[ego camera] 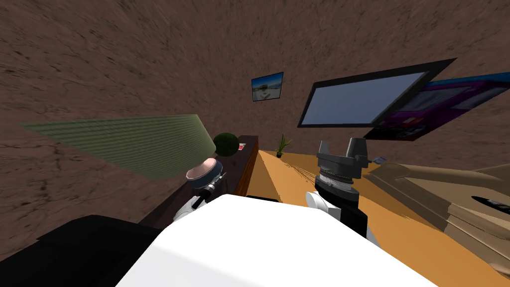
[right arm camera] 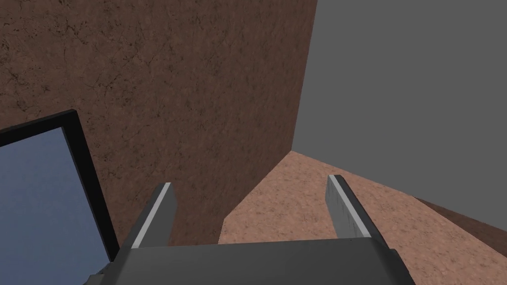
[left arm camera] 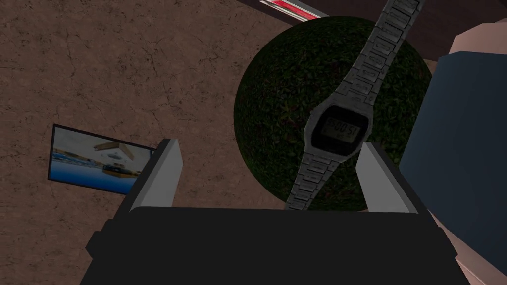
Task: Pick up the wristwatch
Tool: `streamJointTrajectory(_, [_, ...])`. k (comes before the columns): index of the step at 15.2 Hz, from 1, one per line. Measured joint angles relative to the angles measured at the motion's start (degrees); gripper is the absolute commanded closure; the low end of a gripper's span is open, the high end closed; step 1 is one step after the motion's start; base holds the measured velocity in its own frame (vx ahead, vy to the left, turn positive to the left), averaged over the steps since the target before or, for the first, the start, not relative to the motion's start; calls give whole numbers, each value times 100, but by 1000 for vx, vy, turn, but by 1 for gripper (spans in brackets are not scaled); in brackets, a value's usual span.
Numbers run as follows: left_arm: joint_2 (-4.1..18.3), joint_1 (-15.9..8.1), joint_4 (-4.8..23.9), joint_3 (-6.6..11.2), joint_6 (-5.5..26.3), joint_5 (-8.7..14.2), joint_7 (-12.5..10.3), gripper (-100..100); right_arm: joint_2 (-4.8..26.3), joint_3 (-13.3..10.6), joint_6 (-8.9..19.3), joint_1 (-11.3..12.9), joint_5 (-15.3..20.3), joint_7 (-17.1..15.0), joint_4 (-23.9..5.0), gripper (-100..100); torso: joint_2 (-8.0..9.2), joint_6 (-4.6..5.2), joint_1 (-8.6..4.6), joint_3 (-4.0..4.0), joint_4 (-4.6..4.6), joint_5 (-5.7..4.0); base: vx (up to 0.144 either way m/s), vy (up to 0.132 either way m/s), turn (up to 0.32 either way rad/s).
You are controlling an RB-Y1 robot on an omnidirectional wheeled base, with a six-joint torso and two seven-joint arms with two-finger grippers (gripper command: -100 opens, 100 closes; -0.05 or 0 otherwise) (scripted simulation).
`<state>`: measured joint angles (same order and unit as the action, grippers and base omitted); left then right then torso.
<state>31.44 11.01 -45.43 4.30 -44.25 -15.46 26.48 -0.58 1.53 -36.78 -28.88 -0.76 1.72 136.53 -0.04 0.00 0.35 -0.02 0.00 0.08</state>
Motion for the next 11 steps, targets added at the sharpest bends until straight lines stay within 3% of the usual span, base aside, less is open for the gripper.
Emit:
streamJointTrajectory(2, [45,-13,115,-4,21,-48,34,-100,0,0,0,0,0,0,0,0,-5,0,-3,-3,-1,-1,-20,31,-135])
streamJointTrajectory(5, [145,-166,611,-4,-97,-131,118,-100,0,0,0,0,0,0,0,0,-6,2,-1,-3,-1,-1,-30,42,-223])
streamJointTrajectory(9, [242,-174,792,-7,-79,-208,159,-100,0,0,0,-1,0,0,0,0,-11,-2,-3,-6,-2,0,-13,33,-52])
streamJointTrajectory(10, [242,-174,791,-7,-80,-207,160,100,0,0,0,-1,0,0,0,0,-14,-2,-9,-8,-3,-1,-2,5,-1])
streamJointTrajectory(11, [242,-174,791,-7,-80,-207,160,100,0,0,0,-1,0,0,0,0,-15,-2,-13,-9,-3,-2,0,0,0])
